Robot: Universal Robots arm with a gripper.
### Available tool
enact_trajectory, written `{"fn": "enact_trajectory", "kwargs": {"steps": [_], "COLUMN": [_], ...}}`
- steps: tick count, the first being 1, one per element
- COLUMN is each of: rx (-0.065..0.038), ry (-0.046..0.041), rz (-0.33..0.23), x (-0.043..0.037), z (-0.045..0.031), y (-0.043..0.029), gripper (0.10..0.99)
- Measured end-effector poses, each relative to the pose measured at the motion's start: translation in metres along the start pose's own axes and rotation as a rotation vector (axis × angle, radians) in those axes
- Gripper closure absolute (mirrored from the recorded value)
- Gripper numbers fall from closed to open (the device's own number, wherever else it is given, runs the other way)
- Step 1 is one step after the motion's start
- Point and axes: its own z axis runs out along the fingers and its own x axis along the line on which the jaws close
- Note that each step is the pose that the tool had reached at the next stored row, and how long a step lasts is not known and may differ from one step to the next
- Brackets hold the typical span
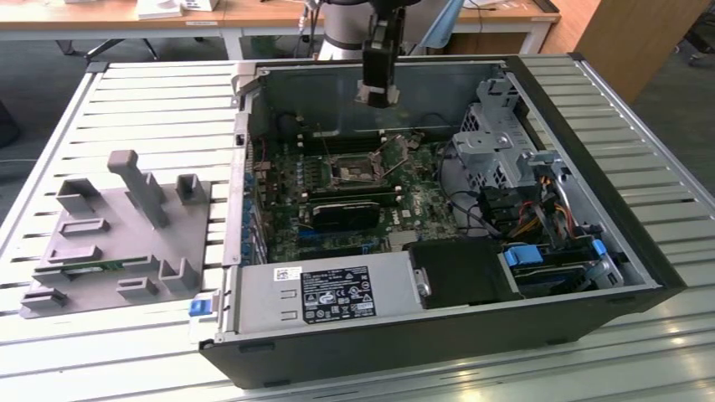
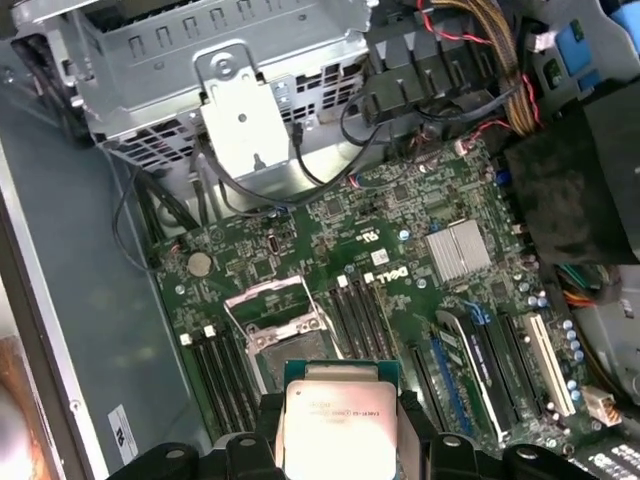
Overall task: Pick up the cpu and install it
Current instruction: 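Place the cpu into insertion slot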
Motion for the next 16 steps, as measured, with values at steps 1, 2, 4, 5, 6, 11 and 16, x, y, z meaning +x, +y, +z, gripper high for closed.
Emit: {"fn": "enact_trajectory", "kwargs": {"steps": [1,2,4,5,6,11,16], "rx": [0.000,0.000,0.000,0.001,0.001,0.001,0.000], "ry": [-0.0005,-0.0011,-0.0014,-0.0006,-0.0004,0.0022,0.0049], "rz": [0.016,0.032,0.044,0.045,0.043,-0.037,-0.129], "x": [0.0000,0.0000,0.0000,0.0000,0.0000,0.0000,0.0000], "z": [0.0001,0.0002,0.0002,0.0003,0.0004,0.0010,0.0027], "y": [0.0000,0.0000,0.0000,-0.0001,-0.0001,-0.0001,-0.0002], "gripper": [0.553,0.553,0.553,0.553,0.553,0.553,0.553]}}
